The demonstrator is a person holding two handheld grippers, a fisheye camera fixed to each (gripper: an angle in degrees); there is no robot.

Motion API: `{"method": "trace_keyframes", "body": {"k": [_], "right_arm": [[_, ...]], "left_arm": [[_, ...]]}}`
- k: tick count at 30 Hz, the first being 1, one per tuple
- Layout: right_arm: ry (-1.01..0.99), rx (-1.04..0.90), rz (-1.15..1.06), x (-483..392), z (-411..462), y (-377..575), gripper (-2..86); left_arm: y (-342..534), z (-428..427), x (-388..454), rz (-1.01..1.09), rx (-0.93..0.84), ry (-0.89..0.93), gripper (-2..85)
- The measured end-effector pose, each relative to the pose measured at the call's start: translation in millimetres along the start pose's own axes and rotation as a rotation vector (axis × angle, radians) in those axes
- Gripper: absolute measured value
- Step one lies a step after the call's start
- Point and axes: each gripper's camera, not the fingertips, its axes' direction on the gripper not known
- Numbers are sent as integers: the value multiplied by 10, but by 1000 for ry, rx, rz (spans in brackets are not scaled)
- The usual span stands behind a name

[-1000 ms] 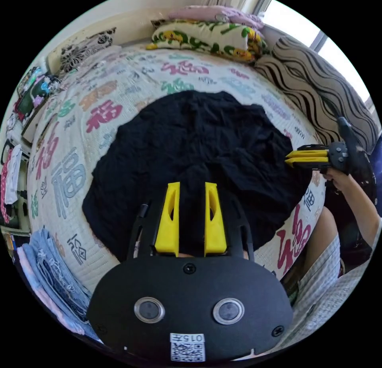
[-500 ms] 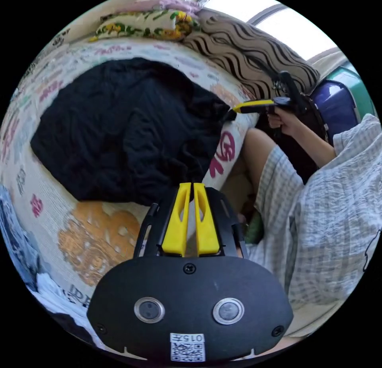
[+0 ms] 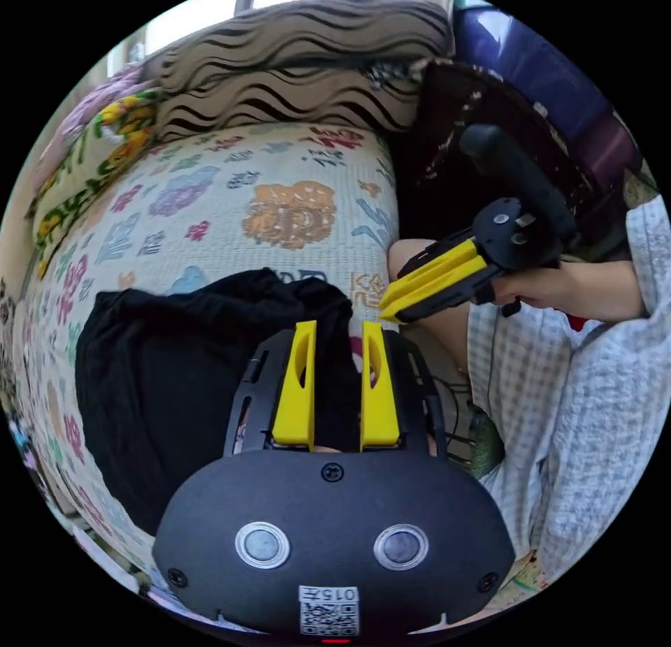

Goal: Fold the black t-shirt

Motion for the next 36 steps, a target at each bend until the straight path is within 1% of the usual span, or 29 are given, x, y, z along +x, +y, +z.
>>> {"method": "trace_keyframes", "body": {"k": [2,3,4,5,7,10,11,13,15,17,20,22,24,26,29,30,32,35,36], "right_arm": [[-18,9,25,108,-43,94,48],[-42,12,33,168,-70,148,46],[-62,11,37,212,-89,194,44],[-70,11,36,224,-95,216,46],[-101,1,13,213,-80,284,56],[-125,-5,18,104,31,311,77],[-145,-6,26,76,62,313,80],[-278,-28,38,-76,197,316,92],[-305,-37,14,-228,281,318,99],[-262,-30,-6,-334,370,314,106],[-284,-47,44,-315,491,335,109],[-379,-10,4,-346,444,408,89],[-434,-33,-19,-416,436,433,83],[-424,-36,-53,-524,410,455,79],[-463,-46,-121,-715,300,500,25],[-450,-4,-147,-787,156,544,4],[-384,62,-154,-866,-134,598,-4],[-257,208,-193,-997,-812,625,-9],[-190,285,-224,-1077,-1143,625,-10]], "left_arm": [[-200,239,118,45,-82,-33,76],[-284,346,150,40,-123,-65,49],[-330,359,141,15,-115,-71,29],[-343,331,117,-9,-99,-57,23],[-327,84,-77,-152,7,16,9],[-188,-284,-387,-317,129,105,2],[-154,-350,-436,-341,149,114,1],[-25,-581,-556,-402,208,128,0],[64,-710,-584,-424,233,134,-1],[151,-804,-576,-434,251,153,-1],[299,-931,-509,-440,270,158,-2],[417,-1024,-436,-440,285,155,-2],[513,-1096,-386,-446,299,160,-2],[619,-1181,-328,-455,314,150,-2],[831,-1360,-229,-484,343,131,-2],[932,-1474,-173,-491,363,113,-2],[1106,-1727,-60,-490,411,56,-2],[1472,-2320,159,-511,545,-43,-2],[1634,-2611,273,-522,613,-98,-2]]}}
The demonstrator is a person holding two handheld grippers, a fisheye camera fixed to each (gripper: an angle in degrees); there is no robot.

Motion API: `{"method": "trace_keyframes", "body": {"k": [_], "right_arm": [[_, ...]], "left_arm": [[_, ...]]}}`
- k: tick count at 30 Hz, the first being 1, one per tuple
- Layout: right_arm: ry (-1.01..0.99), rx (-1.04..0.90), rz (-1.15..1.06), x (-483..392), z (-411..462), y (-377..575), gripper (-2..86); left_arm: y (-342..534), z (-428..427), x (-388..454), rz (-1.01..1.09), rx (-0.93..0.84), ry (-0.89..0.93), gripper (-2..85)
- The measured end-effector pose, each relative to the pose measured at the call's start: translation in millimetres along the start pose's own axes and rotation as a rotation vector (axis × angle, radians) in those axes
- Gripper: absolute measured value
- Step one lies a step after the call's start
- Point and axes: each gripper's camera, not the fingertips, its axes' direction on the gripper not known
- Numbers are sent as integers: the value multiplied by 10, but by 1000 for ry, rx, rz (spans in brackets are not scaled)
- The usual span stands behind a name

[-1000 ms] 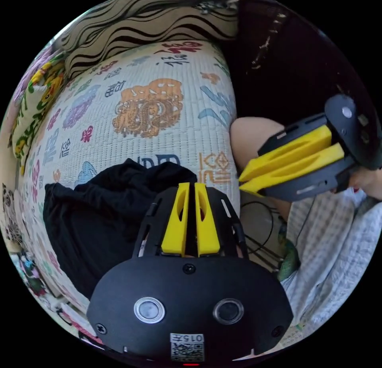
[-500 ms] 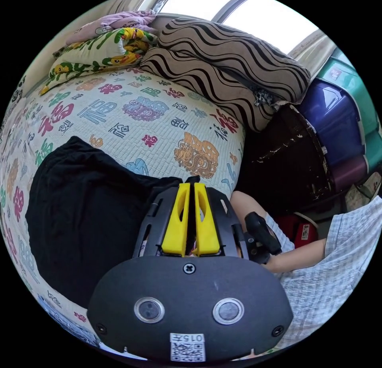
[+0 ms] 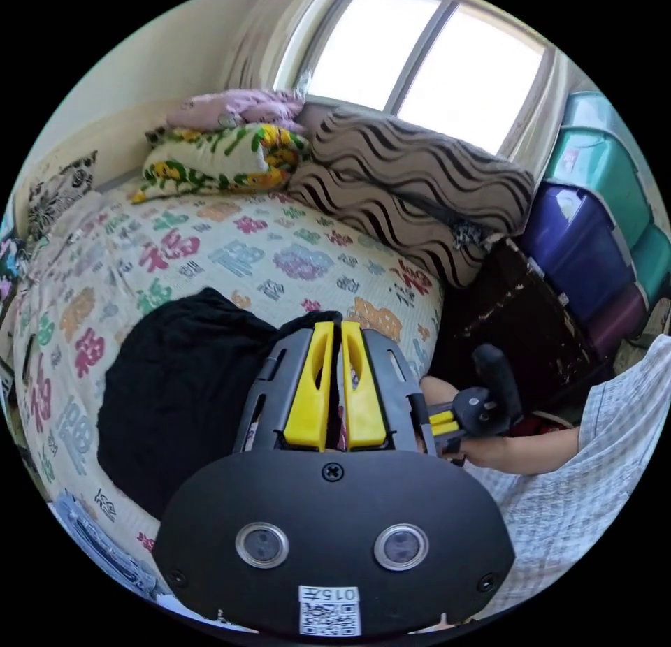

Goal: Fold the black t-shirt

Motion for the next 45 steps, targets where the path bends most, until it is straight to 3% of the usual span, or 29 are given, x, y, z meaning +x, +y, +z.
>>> {"method": "trace_keyframes", "body": {"k": [7,10,18,23,26,30,35,39,42,45], "right_arm": [[297,434,-330,-1218,-1861,-496,-10],[327,577,-467,-1795,-2545,-478,-10],[471,751,-708,-2875,-3380,-388,-10],[513,636,-717,-2931,-3073,-915,-10],[516,467,-675,-2739,-2463,-1520,-10],[486,199,-555,-2249,-1127,-2457,-10],[485,-79,-363,-1653,765,-3328,-4],[372,-182,-324,-1223,1673,-3231,34],[309,-215,-380,-973,1796,-2760,49],[196,-306,-299,-660,1761,-2142,51]], "left_arm": [[141,-2237,548,61,489,-221,-3],[307,-3008,942,144,642,-264,-3],[641,-3985,1585,256,775,-379,-3],[637,-3933,1361,209,703,-409,-2],[532,-3598,916,133,573,-461,1],[430,-2727,-134,-18,349,-526,8],[490,-1409,-1433,-136,42,-755,28],[932,-911,-2030,-237,-14,-622,70],[1426,-854,-2042,-215,-74,-510,81],[2129,-921,-1942,-302,-177,-364,85]]}}
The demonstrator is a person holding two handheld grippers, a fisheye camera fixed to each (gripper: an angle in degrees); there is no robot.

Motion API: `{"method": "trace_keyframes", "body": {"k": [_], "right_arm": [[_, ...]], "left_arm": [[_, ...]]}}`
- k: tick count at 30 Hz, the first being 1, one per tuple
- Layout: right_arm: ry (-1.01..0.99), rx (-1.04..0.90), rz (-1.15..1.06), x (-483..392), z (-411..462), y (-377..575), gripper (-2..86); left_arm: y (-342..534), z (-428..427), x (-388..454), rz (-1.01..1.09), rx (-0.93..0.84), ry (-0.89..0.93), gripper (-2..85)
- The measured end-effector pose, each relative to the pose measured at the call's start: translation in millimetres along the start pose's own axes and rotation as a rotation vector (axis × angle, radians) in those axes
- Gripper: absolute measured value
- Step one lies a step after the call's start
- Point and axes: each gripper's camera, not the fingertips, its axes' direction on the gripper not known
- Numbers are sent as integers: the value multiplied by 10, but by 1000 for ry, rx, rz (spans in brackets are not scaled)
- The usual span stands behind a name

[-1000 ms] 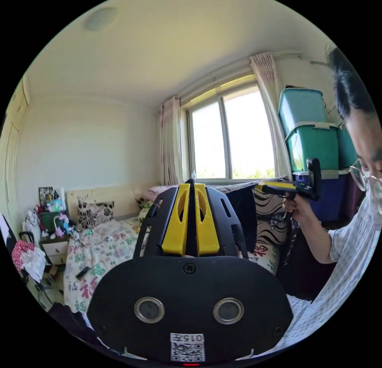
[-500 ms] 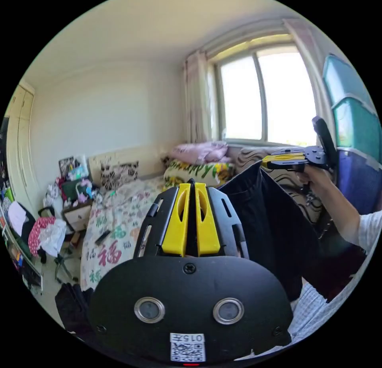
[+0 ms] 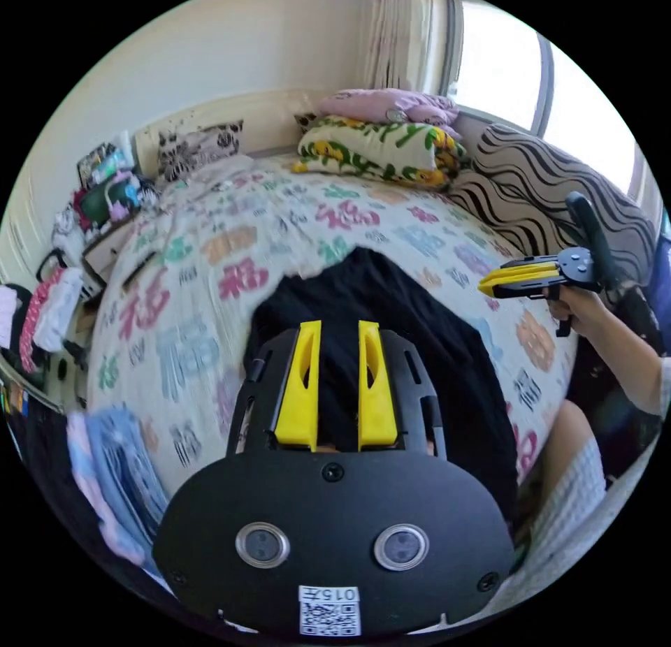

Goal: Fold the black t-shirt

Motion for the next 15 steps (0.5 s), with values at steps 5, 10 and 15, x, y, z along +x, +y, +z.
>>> {"method": "trace_keyframes", "body": {"k": [5,10,15], "right_arm": [[-192,-187,137,-48,447,807,58],[-261,-275,205,-135,988,879,66],[-228,-300,218,-122,1178,641,71]], "left_arm": [[1072,115,-89,-222,-203,113,89],[1437,408,-26,-309,-291,156,90],[1384,746,18,-296,-371,151,90]]}}
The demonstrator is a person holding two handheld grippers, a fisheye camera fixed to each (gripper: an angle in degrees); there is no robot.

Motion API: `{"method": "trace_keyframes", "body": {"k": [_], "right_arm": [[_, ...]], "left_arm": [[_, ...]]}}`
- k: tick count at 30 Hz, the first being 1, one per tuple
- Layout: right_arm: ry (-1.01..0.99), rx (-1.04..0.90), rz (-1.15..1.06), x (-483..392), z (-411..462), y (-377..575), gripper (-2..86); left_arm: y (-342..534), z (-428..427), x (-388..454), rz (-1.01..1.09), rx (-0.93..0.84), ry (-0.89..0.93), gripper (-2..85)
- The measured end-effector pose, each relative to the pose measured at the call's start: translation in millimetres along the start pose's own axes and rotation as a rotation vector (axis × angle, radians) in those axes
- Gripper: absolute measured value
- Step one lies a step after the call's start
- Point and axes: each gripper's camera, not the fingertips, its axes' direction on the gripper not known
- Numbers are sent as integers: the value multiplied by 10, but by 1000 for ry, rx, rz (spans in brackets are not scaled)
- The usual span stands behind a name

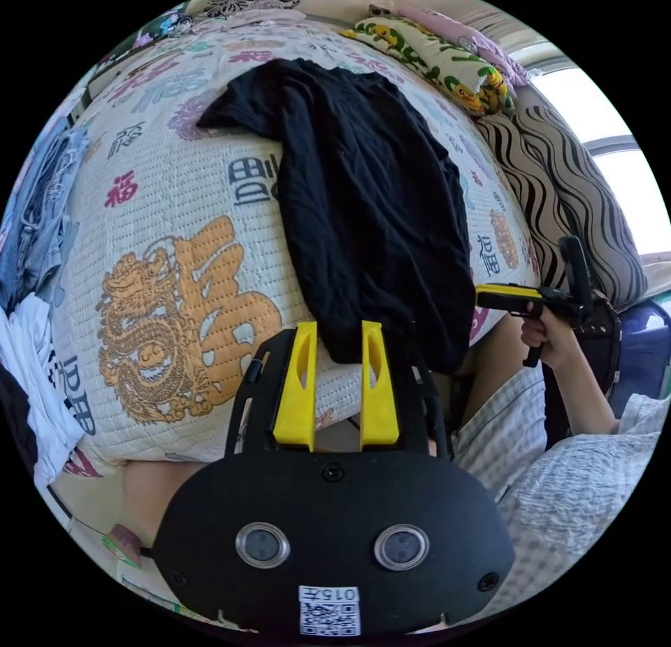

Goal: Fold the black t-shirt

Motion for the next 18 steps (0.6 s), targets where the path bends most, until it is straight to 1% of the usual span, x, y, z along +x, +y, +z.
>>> {"method": "trace_keyframes", "body": {"k": [3,5,7,8,11,13,14,16,18], "right_arm": [[-90,56,-7,1,-19,-94,59],[-66,45,-19,-12,65,-208,51],[-97,33,-28,-20,148,-336,12],[-92,45,-42,-37,134,-346,7],[17,95,-83,-127,-39,-320,-7],[154,118,-110,-137,-224,-227,-9],[191,121,-113,-127,-271,-198,-9],[342,103,-114,-44,-423,-84,-10],[401,65,-108,45,-465,-19,-10]], "left_arm": [[-37,51,-51,-38,25,1,81],[-54,89,-69,-40,32,7,65],[-87,123,-99,-55,44,52,35],[-93,111,-102,-59,51,53,32],[-90,-74,-63,-31,108,-23,20],[-77,-263,-57,-2,131,-90,16],[-75,-310,-58,5,135,-112,16],[-78,-464,-66,24,151,-221,14],[-110,-493,-83,36,141,-285,13]]}}
